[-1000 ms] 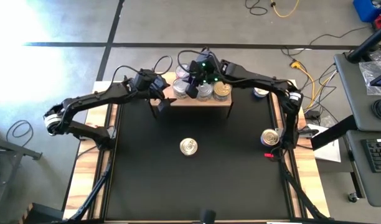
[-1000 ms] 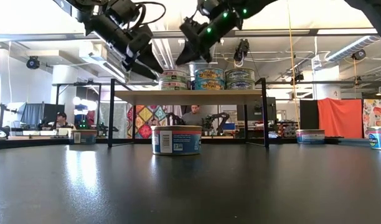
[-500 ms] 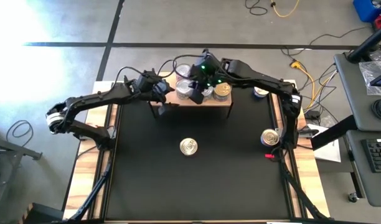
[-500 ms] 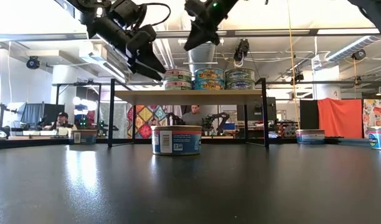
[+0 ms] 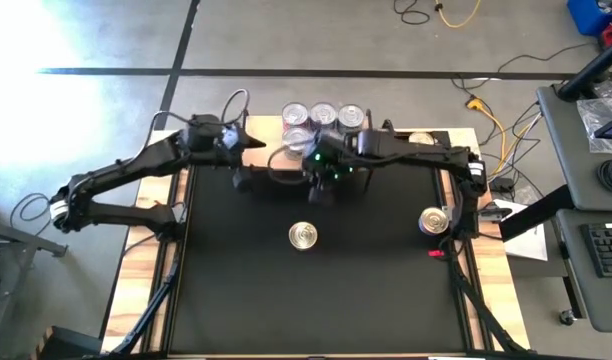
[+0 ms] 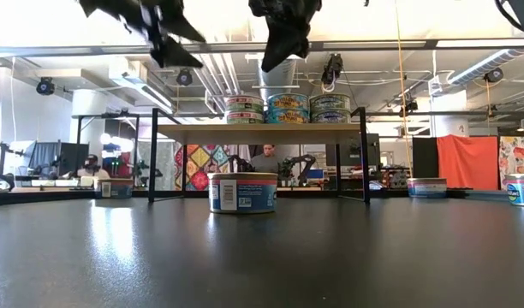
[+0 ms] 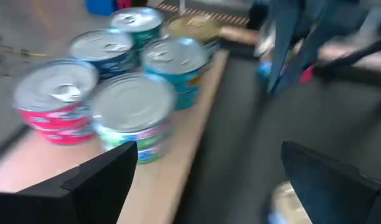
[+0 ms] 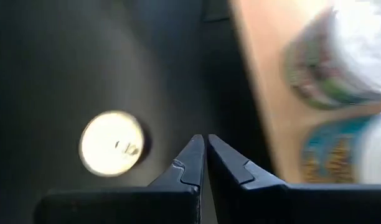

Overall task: Stack canned seafood by type on shelf
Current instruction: Put the bottom left blue pink tuna can on the shelf

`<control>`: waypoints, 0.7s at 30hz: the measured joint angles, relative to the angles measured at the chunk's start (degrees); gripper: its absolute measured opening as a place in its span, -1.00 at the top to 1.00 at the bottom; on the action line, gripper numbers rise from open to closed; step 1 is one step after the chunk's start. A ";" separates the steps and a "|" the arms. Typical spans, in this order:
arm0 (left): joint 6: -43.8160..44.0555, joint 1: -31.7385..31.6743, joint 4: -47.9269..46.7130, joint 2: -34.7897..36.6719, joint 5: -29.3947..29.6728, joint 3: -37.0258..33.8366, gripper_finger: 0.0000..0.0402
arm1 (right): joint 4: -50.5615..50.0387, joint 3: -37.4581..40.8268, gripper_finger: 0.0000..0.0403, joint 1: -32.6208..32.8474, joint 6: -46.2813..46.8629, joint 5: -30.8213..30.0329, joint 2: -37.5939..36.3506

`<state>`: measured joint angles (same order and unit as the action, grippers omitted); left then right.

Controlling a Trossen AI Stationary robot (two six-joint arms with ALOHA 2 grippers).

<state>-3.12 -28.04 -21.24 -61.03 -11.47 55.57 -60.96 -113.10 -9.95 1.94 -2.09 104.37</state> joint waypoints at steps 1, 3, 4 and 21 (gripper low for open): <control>2.97 0.45 0.08 1.01 -1.19 0.00 -0.89 | -0.07 0.58 0.94 0.81 -0.74 0.02 0.01; 9.83 1.36 0.53 2.92 -3.70 0.00 -0.89 | 0.00 2.06 0.94 2.05 -2.41 0.04 0.01; 13.18 2.03 0.83 3.80 -4.44 0.00 -0.89 | -0.01 2.98 0.94 2.48 -3.12 0.00 -0.01; 47.88 32.68 -9.86 5.13 14.95 0.00 -0.89 | 5.76 27.54 0.94 15.23 0.14 0.22 -0.16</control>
<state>44.76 4.64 -31.10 -55.91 3.48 55.57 -55.20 -85.56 5.28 2.09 -1.87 104.20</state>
